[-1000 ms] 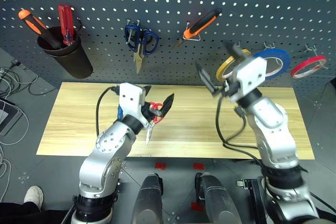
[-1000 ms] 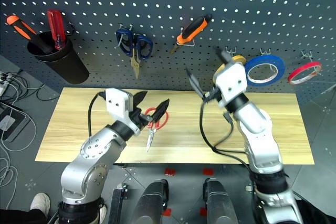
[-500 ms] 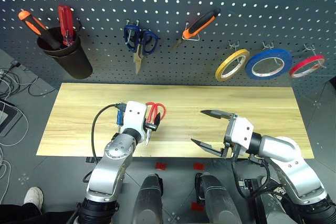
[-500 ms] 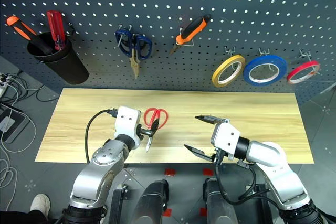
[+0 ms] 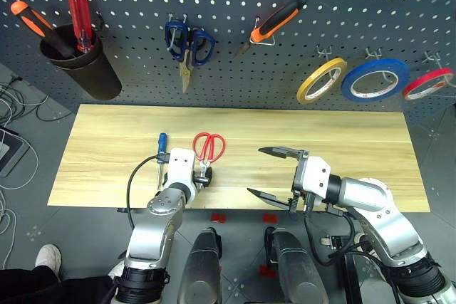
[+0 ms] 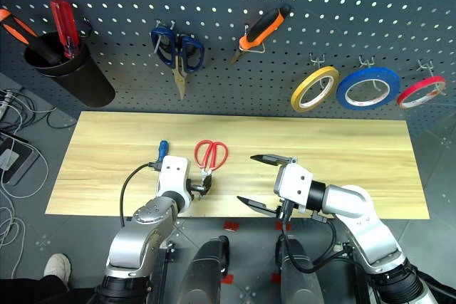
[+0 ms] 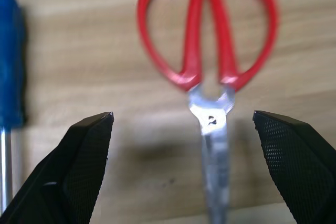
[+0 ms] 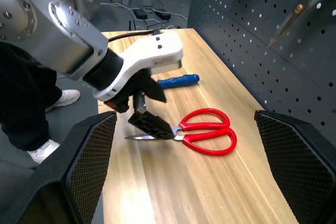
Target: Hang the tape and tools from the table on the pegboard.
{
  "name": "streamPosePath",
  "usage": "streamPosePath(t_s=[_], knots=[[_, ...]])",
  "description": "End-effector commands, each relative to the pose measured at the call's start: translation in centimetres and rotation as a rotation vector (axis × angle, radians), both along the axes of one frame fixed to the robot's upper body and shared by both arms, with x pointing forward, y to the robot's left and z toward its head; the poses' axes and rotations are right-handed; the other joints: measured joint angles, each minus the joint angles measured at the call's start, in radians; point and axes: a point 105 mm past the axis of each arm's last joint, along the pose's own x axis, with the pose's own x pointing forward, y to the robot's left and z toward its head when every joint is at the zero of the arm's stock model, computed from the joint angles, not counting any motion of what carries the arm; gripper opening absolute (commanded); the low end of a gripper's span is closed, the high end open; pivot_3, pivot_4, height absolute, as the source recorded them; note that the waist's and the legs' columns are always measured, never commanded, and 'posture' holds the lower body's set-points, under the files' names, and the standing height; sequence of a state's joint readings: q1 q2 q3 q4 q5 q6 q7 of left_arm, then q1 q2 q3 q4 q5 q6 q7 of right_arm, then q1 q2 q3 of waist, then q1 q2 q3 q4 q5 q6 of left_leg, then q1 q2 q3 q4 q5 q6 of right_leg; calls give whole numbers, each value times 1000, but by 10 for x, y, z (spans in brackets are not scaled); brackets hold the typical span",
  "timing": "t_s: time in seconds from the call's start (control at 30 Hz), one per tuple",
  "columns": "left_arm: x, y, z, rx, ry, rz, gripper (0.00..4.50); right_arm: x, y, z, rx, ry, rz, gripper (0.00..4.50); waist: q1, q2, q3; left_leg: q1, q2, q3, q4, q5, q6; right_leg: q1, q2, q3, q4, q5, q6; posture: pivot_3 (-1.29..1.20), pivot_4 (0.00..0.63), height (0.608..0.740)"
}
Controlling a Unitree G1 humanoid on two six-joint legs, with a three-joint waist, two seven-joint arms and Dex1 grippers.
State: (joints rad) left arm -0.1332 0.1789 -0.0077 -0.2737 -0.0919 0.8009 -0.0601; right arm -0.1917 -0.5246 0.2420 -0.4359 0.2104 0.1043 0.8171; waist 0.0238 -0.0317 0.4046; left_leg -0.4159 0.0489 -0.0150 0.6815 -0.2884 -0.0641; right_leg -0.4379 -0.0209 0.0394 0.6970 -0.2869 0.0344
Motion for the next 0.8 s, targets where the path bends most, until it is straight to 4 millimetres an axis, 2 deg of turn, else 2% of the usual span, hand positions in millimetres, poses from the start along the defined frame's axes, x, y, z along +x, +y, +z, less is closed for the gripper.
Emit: streamPosePath(t_s=[0.03, 0.37, 0.47, 0.77, 0.8], knots=[[2, -4, -3, -46, 24, -21, 4500, -4, 6, 7, 25, -16, 16, 4488, 0, -1, 9, 0, -1, 0, 0, 0, 0, 0, -1, 0, 0, 0, 0, 57, 504, 740], [4, -20, -14, -83, 109, -132, 4500, 2, 8, 13, 55, -20, -23, 4488, 0, 5, 22, 1, -1, -1, 0, 1, 0, 1, -1, 0, 0, 0, 0, 39, 523, 740], [6, -17, -12, -62, 108, -121, 3910, 3, 8, 15, 58, -27, -28, 4500, 0, 7, 23, 1, -1, -1, 0, 1, 0, 1, -1, 0, 0, 0, 0, 40, 521, 740], [5, -19, -10, -35, 117, -135, 1069, 4, 7, 16, 45, -56, -25, 4500, -1, 8, 24, 1, -1, -1, 0, 1, -1, 1, -1, 0, -1, 0, 1, 42, 516, 740], [5, -19, -10, -35, 117, -136, 1069, 5, 7, 17, 47, -58, -25, 4500, -1, 8, 24, 1, -1, -1, 0, 1, -1, 1, -1, 0, -1, 0, 1, 44, 515, 740]])
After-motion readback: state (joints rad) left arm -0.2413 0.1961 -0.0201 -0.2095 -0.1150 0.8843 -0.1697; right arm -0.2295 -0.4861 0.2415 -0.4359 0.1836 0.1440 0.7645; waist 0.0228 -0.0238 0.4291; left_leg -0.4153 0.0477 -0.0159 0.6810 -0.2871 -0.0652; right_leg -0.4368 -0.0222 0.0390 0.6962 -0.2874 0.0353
